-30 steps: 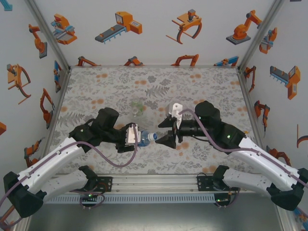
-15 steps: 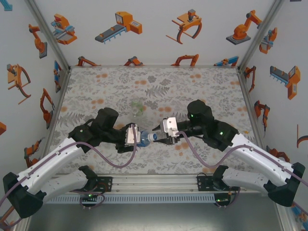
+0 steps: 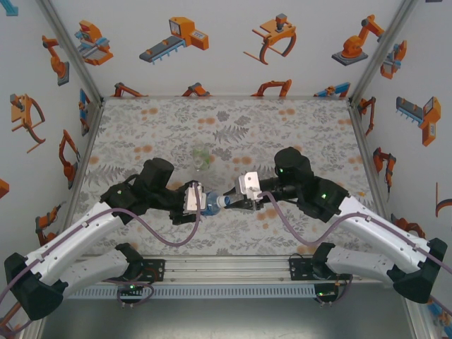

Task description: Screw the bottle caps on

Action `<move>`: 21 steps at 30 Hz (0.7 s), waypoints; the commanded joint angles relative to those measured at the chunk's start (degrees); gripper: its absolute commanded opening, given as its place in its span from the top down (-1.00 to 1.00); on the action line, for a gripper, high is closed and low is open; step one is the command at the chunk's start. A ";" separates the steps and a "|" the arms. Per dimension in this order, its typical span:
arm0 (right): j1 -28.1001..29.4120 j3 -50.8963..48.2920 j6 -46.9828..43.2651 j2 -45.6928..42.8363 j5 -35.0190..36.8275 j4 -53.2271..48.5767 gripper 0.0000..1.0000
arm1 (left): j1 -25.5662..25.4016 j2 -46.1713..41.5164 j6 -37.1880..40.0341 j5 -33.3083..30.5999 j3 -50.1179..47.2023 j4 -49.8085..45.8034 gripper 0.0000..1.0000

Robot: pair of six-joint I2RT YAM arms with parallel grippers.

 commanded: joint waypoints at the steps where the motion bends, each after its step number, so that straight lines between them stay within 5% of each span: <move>1: 0.30 -1.03 11.13 0.50 2.31 3.89 0.71 | -0.17 -0.50 1.13 1.92 0.27 0.18 1.00; 5: 1.34 -4.10 30.85 0.41 6.50 9.74 0.99 | -0.21 -0.74 1.07 0.62 0.35 0.14 1.00; 10: 1.75 -5.87 67.15 -0.26 25.50 9.54 1.00 | -0.16 -0.84 0.92 -0.90 0.44 0.29 1.00; 14: 1.65 -3.96 90.70 1.48 29.25 1.97 1.00 | -0.16 -0.86 0.55 -1.02 0.44 0.70 1.00; 17: 1.67 -1.75 101.66 2.42 32.41 -6.30 1.00 | -0.16 -0.96 0.38 -1.49 0.13 1.41 1.00; 21: 1.67 -4.32 108.40 1.42 33.67 -2.90 1.00 | -0.17 -1.11 0.25 -1.33 0.18 1.50 1.00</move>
